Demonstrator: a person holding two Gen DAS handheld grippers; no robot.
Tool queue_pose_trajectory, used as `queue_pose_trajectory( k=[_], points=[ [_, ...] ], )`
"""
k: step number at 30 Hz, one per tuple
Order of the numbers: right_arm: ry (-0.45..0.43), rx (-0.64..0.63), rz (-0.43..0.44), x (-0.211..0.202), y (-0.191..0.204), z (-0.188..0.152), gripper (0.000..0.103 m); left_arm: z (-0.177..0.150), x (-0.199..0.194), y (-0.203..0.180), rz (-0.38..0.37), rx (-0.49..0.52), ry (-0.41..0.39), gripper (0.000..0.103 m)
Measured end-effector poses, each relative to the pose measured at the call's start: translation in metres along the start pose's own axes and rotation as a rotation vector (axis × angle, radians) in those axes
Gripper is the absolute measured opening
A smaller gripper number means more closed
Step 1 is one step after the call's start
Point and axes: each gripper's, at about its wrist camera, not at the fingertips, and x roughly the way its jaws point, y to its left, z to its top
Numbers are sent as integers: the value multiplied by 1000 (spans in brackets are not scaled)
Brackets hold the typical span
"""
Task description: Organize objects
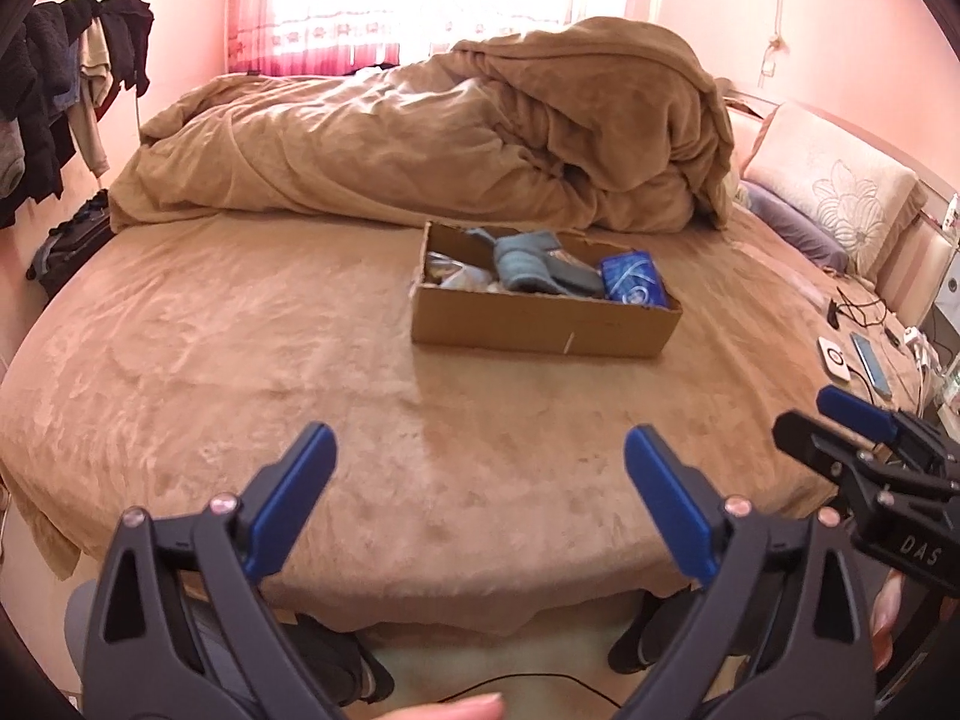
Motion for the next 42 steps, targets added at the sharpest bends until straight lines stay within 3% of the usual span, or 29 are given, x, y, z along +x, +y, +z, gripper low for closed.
queue_pose_trajectory(
  k=[9, 42],
  points=[
    [-20, -6, -15, -8, -1, 1, 74, 1, -15, -1, 9, -6, -35, 98],
    [1, 10, -37, 1, -13, 2, 74, 3, 0, -2, -3, 1, -4, 98]
  ],
)
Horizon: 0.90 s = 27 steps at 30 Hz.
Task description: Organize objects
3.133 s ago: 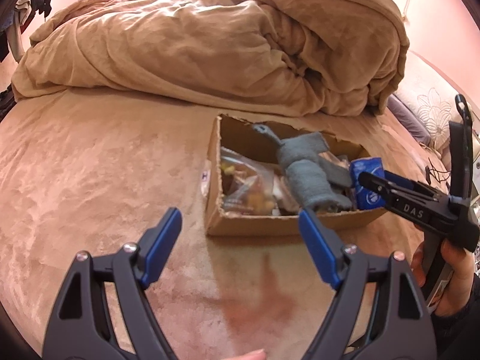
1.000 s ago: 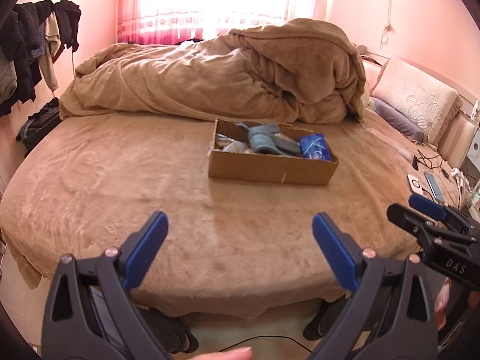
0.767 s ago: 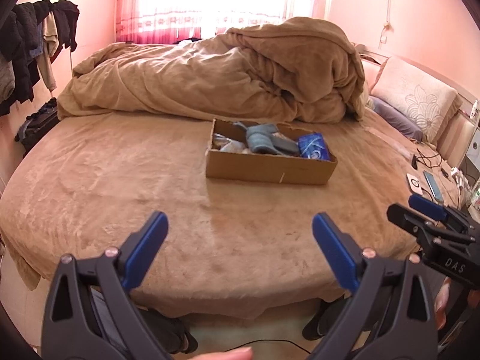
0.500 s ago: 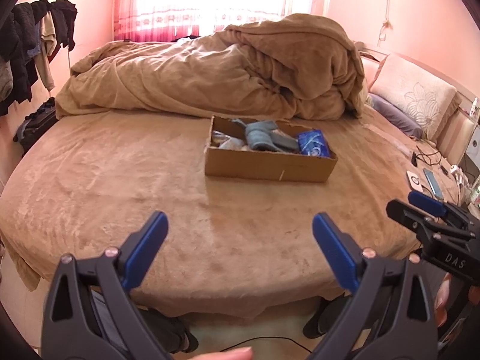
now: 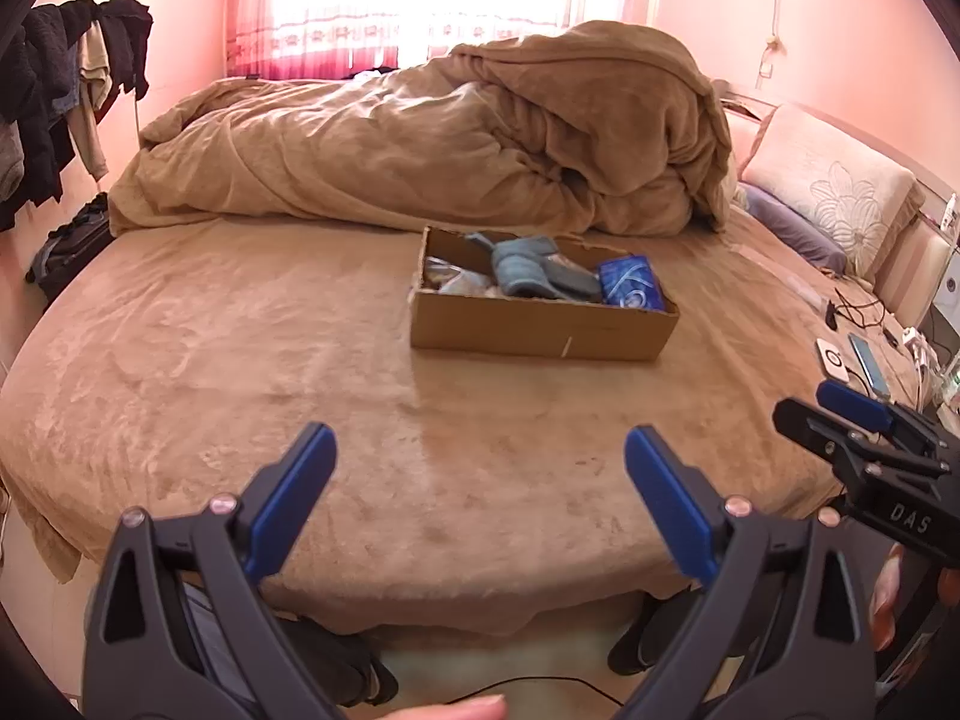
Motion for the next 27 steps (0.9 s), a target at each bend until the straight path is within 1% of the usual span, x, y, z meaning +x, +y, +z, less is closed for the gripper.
queue_pose_trajectory(
  k=[9, 20, 24, 27],
  points=[
    [-3, 7, -2, 1, -1, 0, 74, 0, 2, -1, -21, 5, 10, 98],
    [-1, 6, -2, 1, -2, 0, 74, 0, 5, 1, -19, 2, 13, 98],
    [2, 6, -1, 2, -2, 0, 74, 1, 5, 3, -45, -1, 11, 98],
    [4, -1, -3, 4, -2, 1, 74, 2, 5, 3, -46, 2, 8, 98]
  ],
)
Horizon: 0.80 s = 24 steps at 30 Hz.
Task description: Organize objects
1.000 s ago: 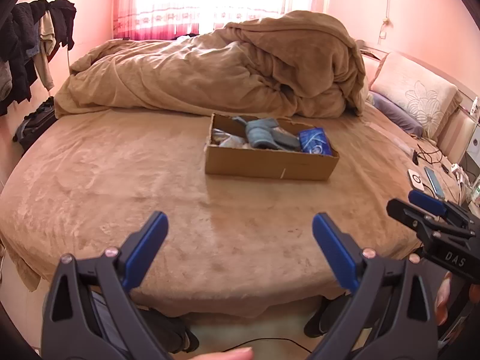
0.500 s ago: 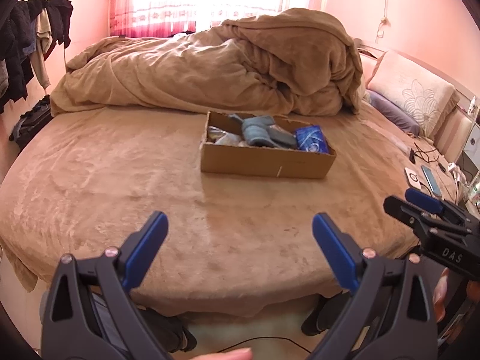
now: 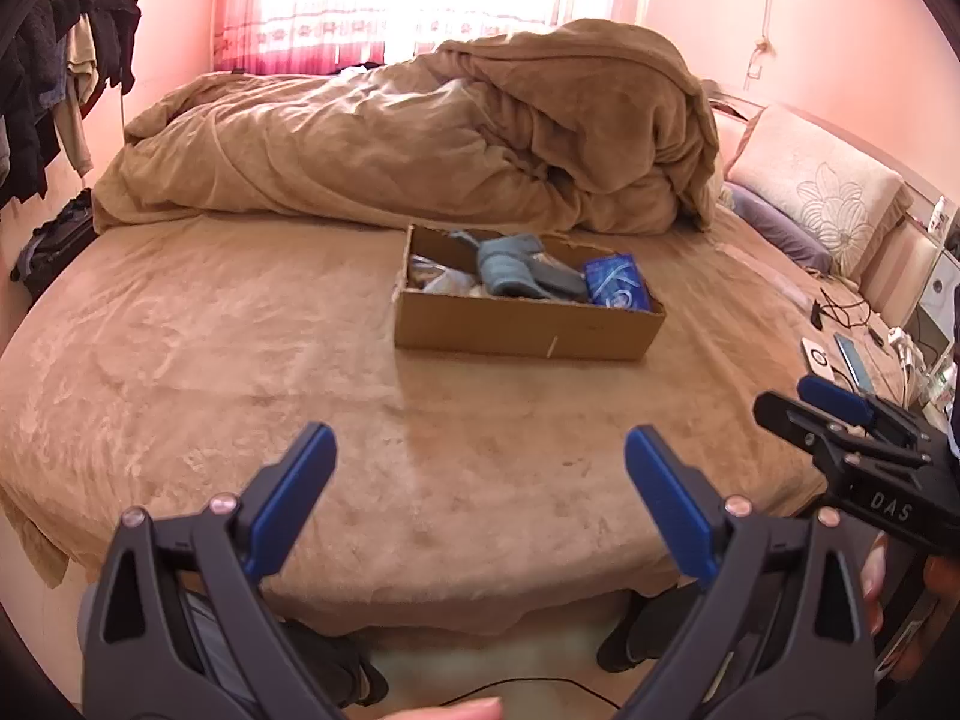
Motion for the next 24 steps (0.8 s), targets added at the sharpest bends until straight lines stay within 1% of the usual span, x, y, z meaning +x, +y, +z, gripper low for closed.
queue_pose_trajectory(
  k=[9, 24],
  points=[
    [2, -13, -14, 4, 4, 3, 74, 1, 1, 3, -8, -7, 1, 98],
    [3, -14, -14, 6, 5, 4, 74, 2, 3, 3, -15, 1, -1, 98]
  ],
)
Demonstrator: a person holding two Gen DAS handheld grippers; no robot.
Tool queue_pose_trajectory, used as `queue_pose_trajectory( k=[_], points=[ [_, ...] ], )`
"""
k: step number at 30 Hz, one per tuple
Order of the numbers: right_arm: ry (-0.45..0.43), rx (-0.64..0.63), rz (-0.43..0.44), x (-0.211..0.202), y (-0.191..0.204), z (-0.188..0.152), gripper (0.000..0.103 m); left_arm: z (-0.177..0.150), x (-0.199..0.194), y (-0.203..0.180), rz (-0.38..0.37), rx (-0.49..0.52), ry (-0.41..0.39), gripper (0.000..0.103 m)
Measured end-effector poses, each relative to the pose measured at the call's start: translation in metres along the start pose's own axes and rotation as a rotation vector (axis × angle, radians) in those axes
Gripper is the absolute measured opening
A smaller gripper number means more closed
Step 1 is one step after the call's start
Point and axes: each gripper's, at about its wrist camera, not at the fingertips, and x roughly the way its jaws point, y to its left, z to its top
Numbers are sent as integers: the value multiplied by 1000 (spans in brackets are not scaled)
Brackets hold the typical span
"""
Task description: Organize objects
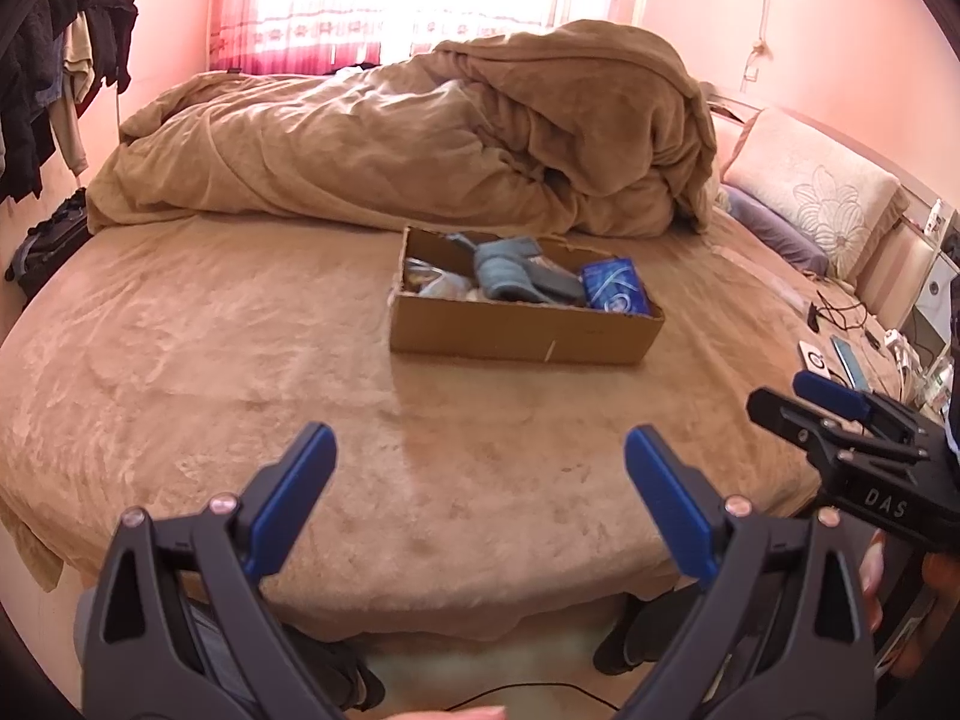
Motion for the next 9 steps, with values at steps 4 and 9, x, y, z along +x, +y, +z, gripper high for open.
queue_pose_trajectory(
  k=[4, 9],
  points=[
    [8, 4, 10, 6, -1, 4, 74, 3, 6, -1, -10, 2, 6, 98],
    [18, 4, 12, 16, -4, 9, 74, 15, 23, -6, -40, 46, 24, 98]
  ],
)
